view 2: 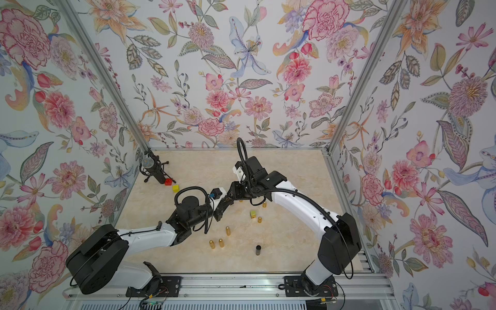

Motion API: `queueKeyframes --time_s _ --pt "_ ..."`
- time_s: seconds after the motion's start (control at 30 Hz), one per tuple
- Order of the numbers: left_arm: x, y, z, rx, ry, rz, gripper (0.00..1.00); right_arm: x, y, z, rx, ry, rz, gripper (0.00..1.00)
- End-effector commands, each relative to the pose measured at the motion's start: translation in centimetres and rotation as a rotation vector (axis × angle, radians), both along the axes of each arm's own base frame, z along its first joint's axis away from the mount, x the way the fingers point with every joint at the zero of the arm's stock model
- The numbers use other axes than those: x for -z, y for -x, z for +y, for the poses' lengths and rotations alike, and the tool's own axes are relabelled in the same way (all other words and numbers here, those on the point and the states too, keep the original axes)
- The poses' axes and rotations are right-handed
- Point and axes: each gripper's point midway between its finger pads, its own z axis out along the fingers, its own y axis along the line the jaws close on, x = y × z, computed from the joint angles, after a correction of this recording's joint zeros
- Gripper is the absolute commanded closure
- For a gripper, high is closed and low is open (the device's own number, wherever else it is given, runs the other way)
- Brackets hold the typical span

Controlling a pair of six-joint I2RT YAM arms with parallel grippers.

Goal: Open the lipstick cap
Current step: Place the lipstick at the center of the board.

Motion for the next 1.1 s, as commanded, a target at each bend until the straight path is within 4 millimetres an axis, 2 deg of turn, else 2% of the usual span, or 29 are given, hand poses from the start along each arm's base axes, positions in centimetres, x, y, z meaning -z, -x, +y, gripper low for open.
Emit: queueKeyframes --time_s 0.0,0.07,0.17,0.37,0.53,0.57,0.63,0.67,0.7,0.77,0.83,1.07 --pt "-1.7 -0.4 0.1 -0.002 0.022 -0.037 0.97 -0.5 -0.3 0.9 -0.009 -0.015 -0.01 0.68" --pt "-1.6 -0.4 0.1 -0.001 0.019 -0.035 0.97 -0.3 -0.3 0.9 -0.009 -0.012 -0.005 0.69" --pt "-1.5 -0.4 0.1 -0.003 0.014 -0.033 0.97 -0.3 -0.3 0.9 -0.007 -0.011 -0.004 0.78" --pt "-1.3 -0.5 0.2 -0.007 0.009 -0.031 0.97 -0.4 -0.4 0.9 -0.003 -0.01 -0.01 0.81" --pt "-1.4 -0.5 0.2 -0.01 0.009 -0.033 0.93 -0.7 -0.5 0.9 0.004 -0.016 -0.013 0.83" --pt "-1.4 -0.5 0.2 -0.011 0.009 -0.033 0.87 -0.8 -0.5 0.8 0.005 -0.017 -0.016 0.83" --pt "-1.4 -0.5 0.2 -0.01 0.01 -0.032 0.66 -1.0 -0.6 0.8 0.01 -0.016 -0.024 0.84" --pt "-1.4 -0.5 0.3 -0.014 0.009 -0.031 0.51 -1.1 -0.6 0.7 0.013 -0.016 -0.026 0.84" --pt "-1.4 -0.5 0.3 -0.017 0.007 -0.031 0.31 -1.2 -0.8 0.6 0.018 -0.015 -0.032 0.84" --pt "-1.3 -0.6 0.5 -0.026 0.001 -0.029 0.09 -1.3 -1.2 0.2 0.039 -0.006 -0.044 0.84" --pt "-1.1 -0.6 0.8 -0.039 -0.013 -0.026 0.01 -1.0 -1.7 -0.6 0.069 0.015 -0.054 0.84" --pt "-1.6 -0.1 2.6 -0.101 0.0 -0.017 0.01 2.2 -3.5 -3.3 0.132 0.184 -0.103 0.84"
